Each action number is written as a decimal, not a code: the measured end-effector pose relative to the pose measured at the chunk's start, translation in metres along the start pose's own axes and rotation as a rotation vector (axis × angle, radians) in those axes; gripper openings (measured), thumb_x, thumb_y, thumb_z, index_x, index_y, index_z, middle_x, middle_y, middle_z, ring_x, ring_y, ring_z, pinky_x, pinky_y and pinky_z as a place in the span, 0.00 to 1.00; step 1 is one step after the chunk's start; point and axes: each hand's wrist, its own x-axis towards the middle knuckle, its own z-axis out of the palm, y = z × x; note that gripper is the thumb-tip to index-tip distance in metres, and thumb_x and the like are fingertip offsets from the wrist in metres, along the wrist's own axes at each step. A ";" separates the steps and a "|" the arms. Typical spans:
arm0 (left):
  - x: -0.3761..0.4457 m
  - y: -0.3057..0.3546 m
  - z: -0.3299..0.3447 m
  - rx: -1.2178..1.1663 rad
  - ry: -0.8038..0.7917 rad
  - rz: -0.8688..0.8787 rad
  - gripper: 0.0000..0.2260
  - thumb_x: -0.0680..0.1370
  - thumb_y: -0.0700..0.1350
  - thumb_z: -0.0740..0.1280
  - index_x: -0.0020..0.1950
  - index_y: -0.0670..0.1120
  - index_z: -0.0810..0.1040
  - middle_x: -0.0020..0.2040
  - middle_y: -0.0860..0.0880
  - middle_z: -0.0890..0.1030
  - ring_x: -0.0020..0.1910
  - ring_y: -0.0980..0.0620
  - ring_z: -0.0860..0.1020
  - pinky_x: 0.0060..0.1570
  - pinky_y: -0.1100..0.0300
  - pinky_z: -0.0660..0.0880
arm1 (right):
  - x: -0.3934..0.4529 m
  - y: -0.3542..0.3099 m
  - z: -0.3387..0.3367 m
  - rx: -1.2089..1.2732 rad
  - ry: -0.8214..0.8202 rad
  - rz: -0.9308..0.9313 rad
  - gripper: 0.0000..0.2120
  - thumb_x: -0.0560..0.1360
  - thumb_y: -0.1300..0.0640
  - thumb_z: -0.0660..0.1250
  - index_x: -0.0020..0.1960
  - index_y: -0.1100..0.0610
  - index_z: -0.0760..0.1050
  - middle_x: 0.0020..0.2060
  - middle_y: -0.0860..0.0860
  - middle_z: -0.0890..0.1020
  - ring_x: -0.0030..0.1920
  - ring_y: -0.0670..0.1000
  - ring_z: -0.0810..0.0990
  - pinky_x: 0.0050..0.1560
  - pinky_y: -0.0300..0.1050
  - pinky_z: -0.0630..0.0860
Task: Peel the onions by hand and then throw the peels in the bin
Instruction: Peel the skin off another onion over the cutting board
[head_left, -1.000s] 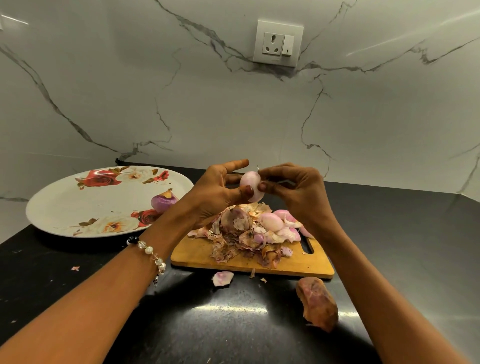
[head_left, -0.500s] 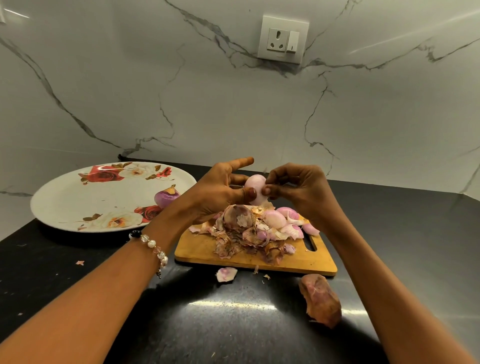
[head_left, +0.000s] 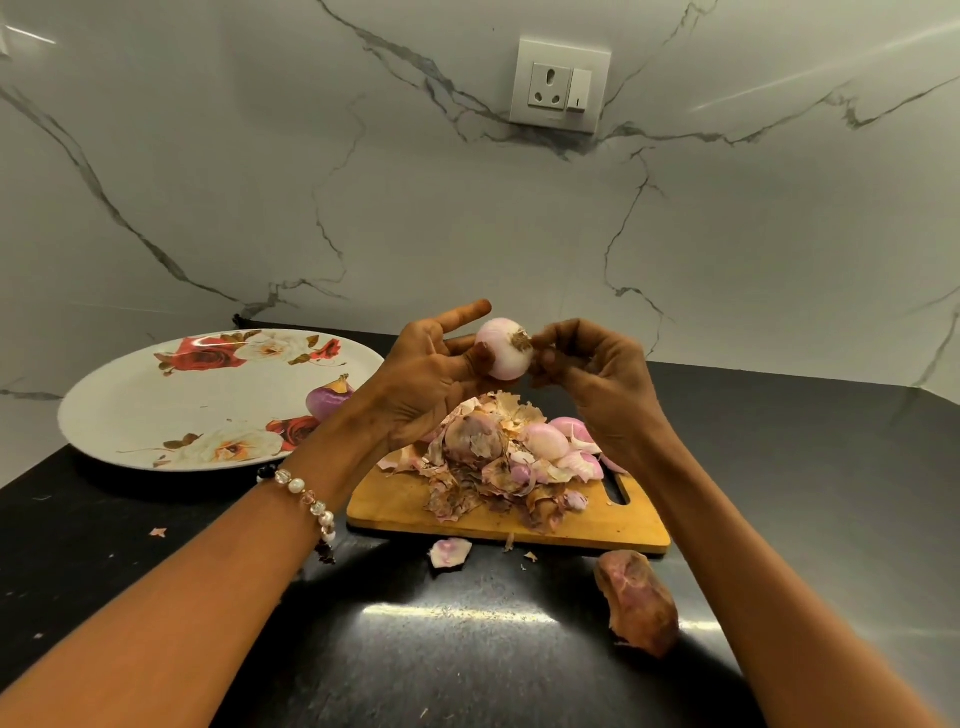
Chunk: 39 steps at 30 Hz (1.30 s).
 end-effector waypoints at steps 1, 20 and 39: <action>0.001 0.001 -0.001 -0.004 0.003 -0.003 0.26 0.75 0.31 0.62 0.73 0.41 0.65 0.54 0.42 0.80 0.51 0.45 0.82 0.50 0.48 0.79 | -0.001 0.001 -0.001 -0.031 -0.023 -0.011 0.10 0.75 0.72 0.65 0.52 0.60 0.77 0.47 0.53 0.82 0.45 0.49 0.84 0.46 0.41 0.81; -0.004 0.004 -0.004 0.063 -0.086 -0.051 0.26 0.74 0.32 0.63 0.72 0.40 0.65 0.58 0.36 0.78 0.56 0.37 0.79 0.51 0.45 0.78 | 0.007 -0.006 -0.010 -0.388 -0.150 -0.250 0.07 0.72 0.68 0.70 0.49 0.62 0.79 0.41 0.47 0.81 0.42 0.39 0.82 0.43 0.30 0.76; -0.003 0.001 0.002 -0.012 0.010 -0.066 0.24 0.76 0.32 0.63 0.71 0.40 0.67 0.57 0.38 0.78 0.53 0.39 0.80 0.47 0.47 0.80 | 0.001 -0.006 -0.005 -0.330 0.020 -0.254 0.14 0.70 0.67 0.74 0.53 0.62 0.75 0.47 0.56 0.82 0.49 0.51 0.83 0.50 0.43 0.81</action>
